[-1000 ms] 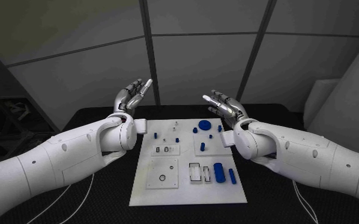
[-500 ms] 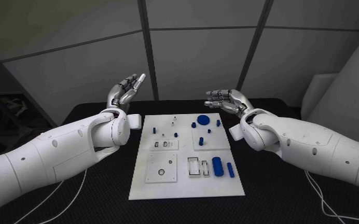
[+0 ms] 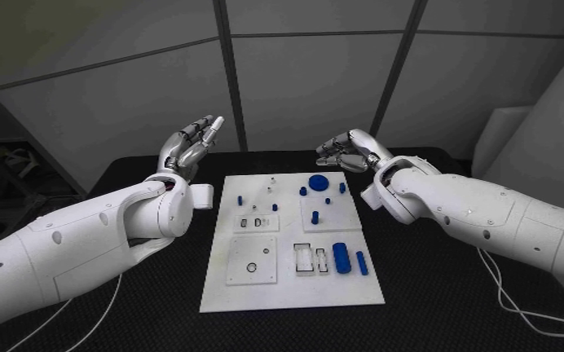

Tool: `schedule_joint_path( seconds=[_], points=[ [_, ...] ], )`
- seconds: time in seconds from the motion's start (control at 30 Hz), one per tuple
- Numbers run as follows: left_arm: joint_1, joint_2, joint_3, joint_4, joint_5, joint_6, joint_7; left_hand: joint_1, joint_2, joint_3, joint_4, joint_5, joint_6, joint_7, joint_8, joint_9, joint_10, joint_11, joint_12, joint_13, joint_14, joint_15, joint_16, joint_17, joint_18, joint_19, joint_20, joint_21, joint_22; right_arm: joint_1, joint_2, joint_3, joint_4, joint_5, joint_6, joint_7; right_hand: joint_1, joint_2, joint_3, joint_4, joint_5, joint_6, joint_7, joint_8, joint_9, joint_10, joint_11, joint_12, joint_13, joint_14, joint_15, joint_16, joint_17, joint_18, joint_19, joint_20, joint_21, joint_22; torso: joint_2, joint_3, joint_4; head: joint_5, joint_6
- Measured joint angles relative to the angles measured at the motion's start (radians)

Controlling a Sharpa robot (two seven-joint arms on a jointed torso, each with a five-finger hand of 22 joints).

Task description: Assemble the parts on the task board

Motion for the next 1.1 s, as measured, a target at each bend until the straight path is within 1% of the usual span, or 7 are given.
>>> schedule_joint_path(
  seconds=[0.27, 0.4, 0.7, 0.77, 0.87, 0.9, 1.1],
  points=[
    [0.0, -0.056, 0.005, 0.098, -0.007, 0.012, -0.006, 0.004, 0.004, 0.0, -0.005, 0.0, 0.004, 0.004, 0.0, 0.001, 0.005, 0.005, 0.004, 0.0, 0.011, 0.003, 0.0, 0.001, 0.0, 0.004, 0.004, 0.006, 0.002, 0.049, 0.028, 0.001, 0.001, -0.274, 0.086, -0.124, 0.006, -0.043, 0.035, -0.007, 0.033, 0.095, -0.041, -0.03, 0.002, 0.125, -0.057, -0.027, 0.0, 0.323, -0.097, 0.093, 0.069, 0.016, 0.218, -0.098, 0.266, 0.132, 0.042, -0.0032, 0.0108, -0.015, 0.011],
    [0.0, -0.069, 0.007, 0.132, -0.009, 0.015, -0.009, 0.008, 0.008, -0.004, -0.01, 0.0, 0.01, 0.002, 0.004, 0.001, 0.012, 0.005, 0.008, 0.001, 0.013, 0.006, 0.0, 0.001, 0.0, 0.007, 0.007, 0.006, 0.003, 0.059, 0.044, 0.001, 0.001, -0.403, 0.129, -0.186, -0.007, -0.056, 0.052, -0.006, 0.033, 0.111, -0.052, -0.04, 0.002, 0.148, -0.073, -0.027, 0.001, 0.396, -0.122, 0.152, 0.116, 0.016, 0.268, -0.122, 0.349, 0.177, 0.062, -0.0066, 0.0175, -0.024, 0.016],
    [0.0, -0.081, 0.008, 0.179, -0.022, 0.031, -0.01, 0.029, 0.029, -0.02, -0.049, 0.0, 0.06, 0.006, 0.03, 0.008, 0.091, 0.031, 0.046, 0.007, 0.1, 0.031, 0.016, 0.01, 0.0, 0.054, 0.031, 0.037, 0.016, 0.07, 0.08, 0.001, -0.018, -0.59, 0.191, -0.278, -0.037, -0.086, 0.116, -0.004, 0.033, 0.119, -0.058, -0.058, 0.002, 0.139, -0.073, -0.027, 0.001, 0.399, -0.125, 0.436, 0.303, -0.032, 0.432, -0.126, 0.723, 0.646, 0.099, -0.0138, 0.0315, -0.037, 0.021],
    [0.0, -0.085, 0.009, 0.188, -0.024, 0.037, -0.01, 0.025, 0.04, -0.029, -0.062, 0.0, 0.095, 0.007, 0.045, 0.014, 0.145, 0.043, 0.067, 0.01, 0.177, 0.045, 0.03, 0.017, -0.061, 0.099, 0.045, 0.061, 0.026, 0.073, 0.084, 0.001, -0.02, -0.615, 0.202, -0.292, -0.044, -0.093, 0.125, -0.003, 0.033, 0.118, -0.057, -0.058, 0.002, 0.126, -0.068, -0.027, 0.001, 0.399, -0.125, 0.493, 0.346, -0.041, 0.454, -0.124, 0.783, 0.728, 0.105, -0.0149, 0.034, -0.039, 0.023],
    [0.0, -0.092, 0.01, 0.199, -0.028, 0.049, -0.01, 0.028, 0.055, -0.041, -0.083, 0.0, 0.145, 0.012, 0.066, 0.02, 0.208, 0.053, 0.09, 0.012, 0.258, 0.054, 0.039, 0.022, -0.059, 0.162, 0.057, 0.095, 0.04, 0.079, 0.092, 0.001, -0.024, -0.646, 0.215, -0.31, -0.055, -0.104, 0.125, -0.003, 0.022, 0.1, -0.045, -0.063, 0.001, 0.118, -0.066, -0.027, 0.003, 0.399, -0.124, 0.556, 0.402, -0.048, 0.462, -0.116, 0.825, 0.786, 0.115, -0.0161, 0.0367, -0.041, 0.027],
    [0.0, -0.094, 0.01, 0.202, -0.029, 0.052, -0.01, 0.027, 0.062, -0.045, -0.087, 0.0, 0.156, 0.013, 0.071, 0.02, 0.222, 0.054, 0.095, 0.013, 0.272, 0.056, 0.039, 0.022, -0.012, 0.175, 0.058, 0.102, 0.043, 0.08, 0.093, 0.001, -0.025, -0.653, 0.218, -0.315, -0.055, -0.104, 0.125, -0.003, 0.017, 0.096, -0.044, -0.063, 0.001, 0.118, -0.066, -0.027, 0.003, 0.402, -0.121, 0.579, 0.425, -0.048, 0.466, -0.116, 0.837, 0.804, 0.118, -0.0162, 0.0375, -0.041, 0.028],
    [0.003, -0.1, 0.011, 0.22, -0.034, 0.073, -0.011, 0.027, 0.07, -0.053, -0.101, 0.0, 0.181, 0.016, 0.081, 0.022, 0.241, 0.055, 0.096, 0.013, 0.297, 0.057, 0.039, 0.023, -0.014, 0.194, 0.061, 0.114, 0.046, 0.085, 0.097, 0.001, -0.029, -0.689, 0.234, -0.34, -0.055, -0.104, 0.127, -0.002, 0.017, 0.096, -0.044, -0.063, 0.001, 0.111, -0.066, -0.027, 0.006, 0.402, -0.121, 0.713, 0.555, -0.063, 0.492, -0.112, 0.907, 0.905, 0.131, -0.0173, 0.0415, -0.044, 0.029]
  ],
)
